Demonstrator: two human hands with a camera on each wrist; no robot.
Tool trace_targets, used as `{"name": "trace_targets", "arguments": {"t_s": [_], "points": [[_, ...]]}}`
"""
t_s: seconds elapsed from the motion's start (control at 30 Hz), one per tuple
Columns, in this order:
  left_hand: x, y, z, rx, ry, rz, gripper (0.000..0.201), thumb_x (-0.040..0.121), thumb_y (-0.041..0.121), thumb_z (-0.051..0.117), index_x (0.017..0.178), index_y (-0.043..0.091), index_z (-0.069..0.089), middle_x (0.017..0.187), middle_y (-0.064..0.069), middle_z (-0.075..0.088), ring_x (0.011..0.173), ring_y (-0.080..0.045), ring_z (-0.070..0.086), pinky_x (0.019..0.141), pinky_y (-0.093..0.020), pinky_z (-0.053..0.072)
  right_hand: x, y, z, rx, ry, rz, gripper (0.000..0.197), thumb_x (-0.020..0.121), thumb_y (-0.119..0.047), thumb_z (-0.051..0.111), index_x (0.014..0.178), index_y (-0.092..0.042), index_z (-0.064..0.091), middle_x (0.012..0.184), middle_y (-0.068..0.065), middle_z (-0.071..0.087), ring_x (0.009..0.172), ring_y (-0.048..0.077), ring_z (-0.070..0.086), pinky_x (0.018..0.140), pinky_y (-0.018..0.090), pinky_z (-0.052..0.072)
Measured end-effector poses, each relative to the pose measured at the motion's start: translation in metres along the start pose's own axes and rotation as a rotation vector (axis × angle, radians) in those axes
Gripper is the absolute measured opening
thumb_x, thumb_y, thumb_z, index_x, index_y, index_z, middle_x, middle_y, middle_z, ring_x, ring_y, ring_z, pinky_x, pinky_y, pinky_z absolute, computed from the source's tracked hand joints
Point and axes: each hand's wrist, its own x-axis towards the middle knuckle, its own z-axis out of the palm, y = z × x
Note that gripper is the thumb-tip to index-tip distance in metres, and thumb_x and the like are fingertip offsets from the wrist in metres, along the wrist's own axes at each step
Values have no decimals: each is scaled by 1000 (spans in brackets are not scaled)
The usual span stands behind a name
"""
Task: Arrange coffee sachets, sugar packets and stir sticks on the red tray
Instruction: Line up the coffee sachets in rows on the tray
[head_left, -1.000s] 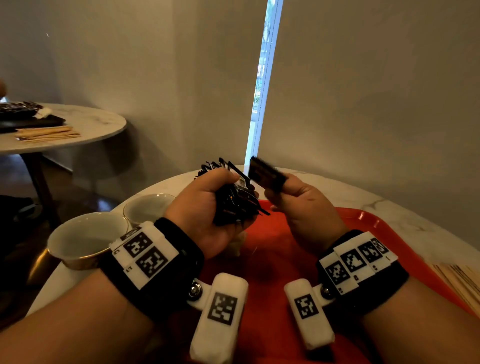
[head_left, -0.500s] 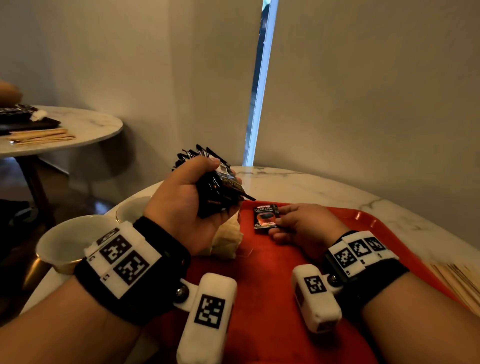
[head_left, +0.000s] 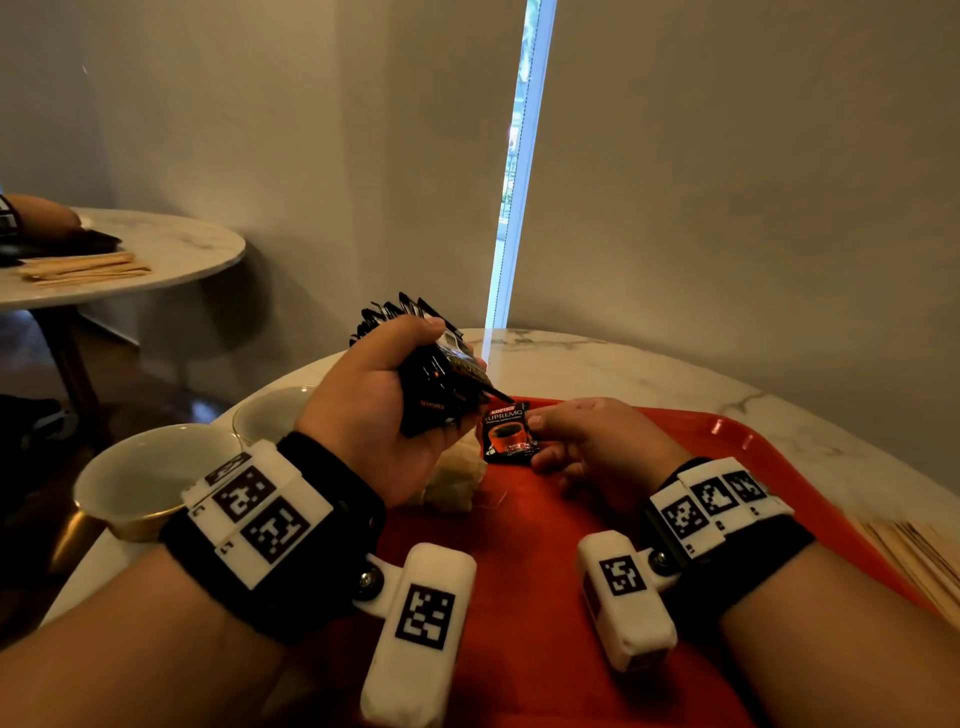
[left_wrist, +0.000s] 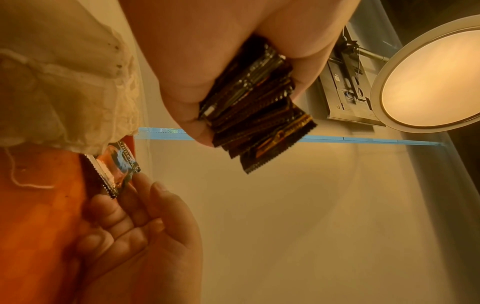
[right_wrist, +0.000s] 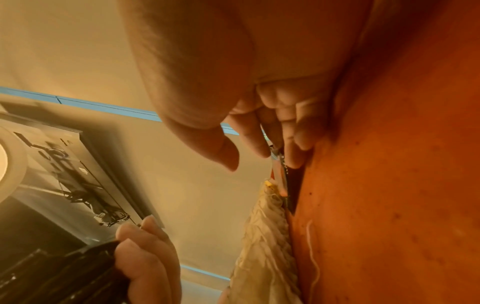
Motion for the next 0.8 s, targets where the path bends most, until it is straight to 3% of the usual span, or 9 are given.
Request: {"name": "trace_targets", "arguments": {"t_s": [0.1,0.2,0.47,0.8], "points": [[1,0,0,5,3,-4,51,89,25,60,132,1,54,101,-17,66,93,-27,66,77,-38,56,1,1,1,40,-14,-13,23,95,-5,61,114,7,63,93,21,67,65,21,64,54,30,51],[1,1,-1,5,-1,2,52,88,25,60,133,0,54,99,-16,66,91,-26,66,76,-37,56,0,1,1,50,-36,-26,26,94,-6,63,118,4,63,107,26,69,69,23,67,55,32,54],[1,0,-1,5,-13,-3,51,90,24,58,134,0,53,103,-17,64,94,-27,64,75,-36,56,-1,-2,1,-89,-33,-21,20,93,-11,60,110,-10,70,111,26,68,71,22,63,43,25,41],[1,-1,-2,7,-42,-12,51,91,24,58,135,-1,53,97,-17,67,92,-28,66,70,-35,59,4,1,0,-135,-97,-35,29,94,-14,56,120,-16,66,116,21,68,73,19,65,43,24,40]]}}
